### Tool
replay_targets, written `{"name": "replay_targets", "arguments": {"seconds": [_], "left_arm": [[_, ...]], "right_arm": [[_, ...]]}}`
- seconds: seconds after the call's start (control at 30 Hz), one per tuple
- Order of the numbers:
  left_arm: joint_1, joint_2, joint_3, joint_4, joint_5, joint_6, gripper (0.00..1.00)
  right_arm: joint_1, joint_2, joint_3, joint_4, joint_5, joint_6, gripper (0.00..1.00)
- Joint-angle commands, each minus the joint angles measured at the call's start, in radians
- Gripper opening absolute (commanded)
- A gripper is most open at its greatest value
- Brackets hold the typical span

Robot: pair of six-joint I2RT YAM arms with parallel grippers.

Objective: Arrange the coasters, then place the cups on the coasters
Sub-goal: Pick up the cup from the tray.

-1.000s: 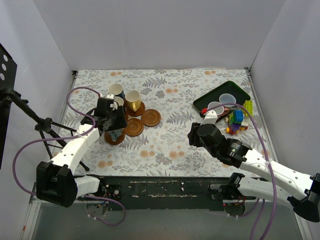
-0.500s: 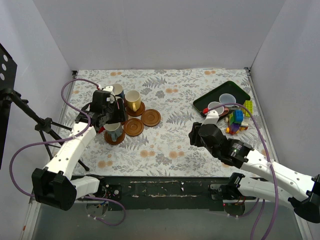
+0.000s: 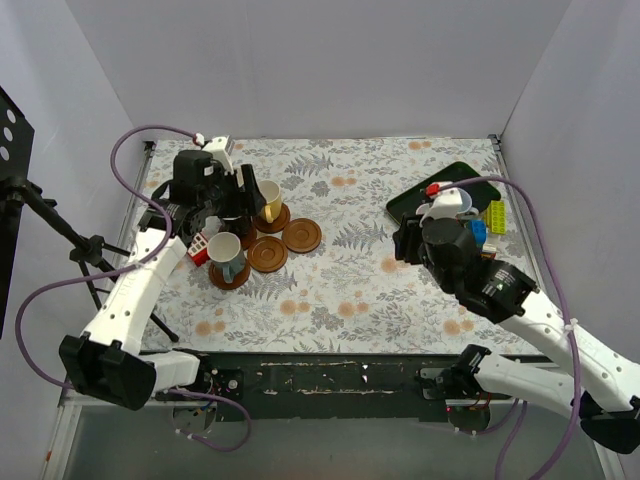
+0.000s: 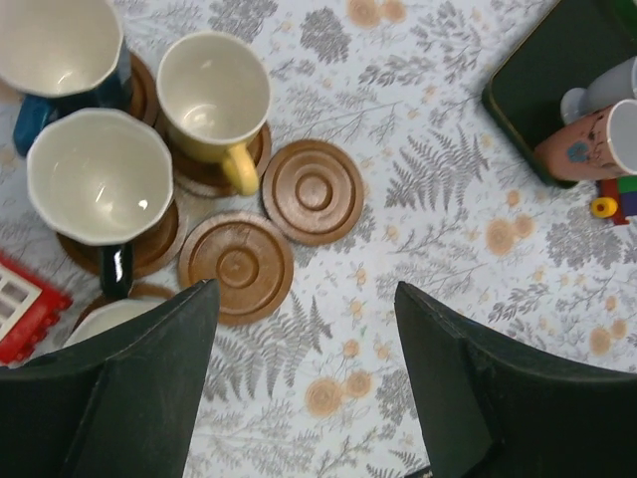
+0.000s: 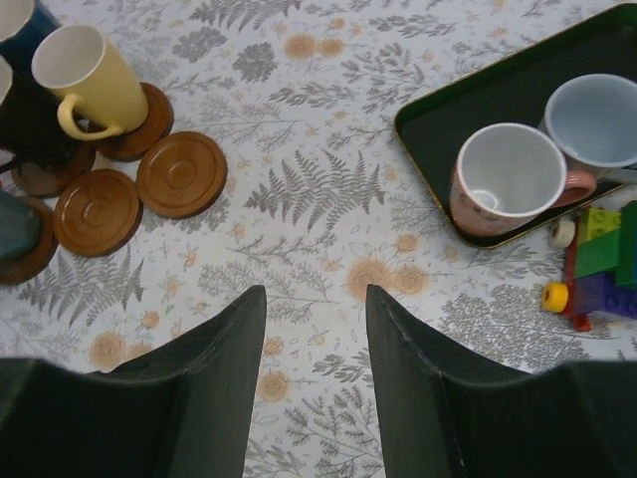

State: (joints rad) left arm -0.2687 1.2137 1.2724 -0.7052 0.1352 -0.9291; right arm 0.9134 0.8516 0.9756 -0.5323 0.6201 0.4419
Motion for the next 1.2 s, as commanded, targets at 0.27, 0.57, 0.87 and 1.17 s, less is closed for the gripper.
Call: {"name": "replay_targets", "arguments": {"seconds": [0.27,0.57,0.87,1.17], "left_arm": [[-0.004,0.090,-0.111,0.620,-0.035,0.052,0.81],[0.002,-0.003,-0.286,0.748,-0.094,0.099,0.84],[0.003,0.020,-0.286,0.740,-0.072,0.092,0.86],[0.003,0.033,-0.286,0.736,-0.069,0.093,0.85]], "right_arm": [[-0.547,0.260,0.175,0.028,-0.393,-0.346,0.53],[-0.700,0.593,0.295,0.035,-0.712,-0.546,0.53],[-0.702,0.679,0.255,0.077,-0.631,-0.563,0.53],[-0.700,0.734,0.216,0.107,-0.612,-0.568,0.50]]}}
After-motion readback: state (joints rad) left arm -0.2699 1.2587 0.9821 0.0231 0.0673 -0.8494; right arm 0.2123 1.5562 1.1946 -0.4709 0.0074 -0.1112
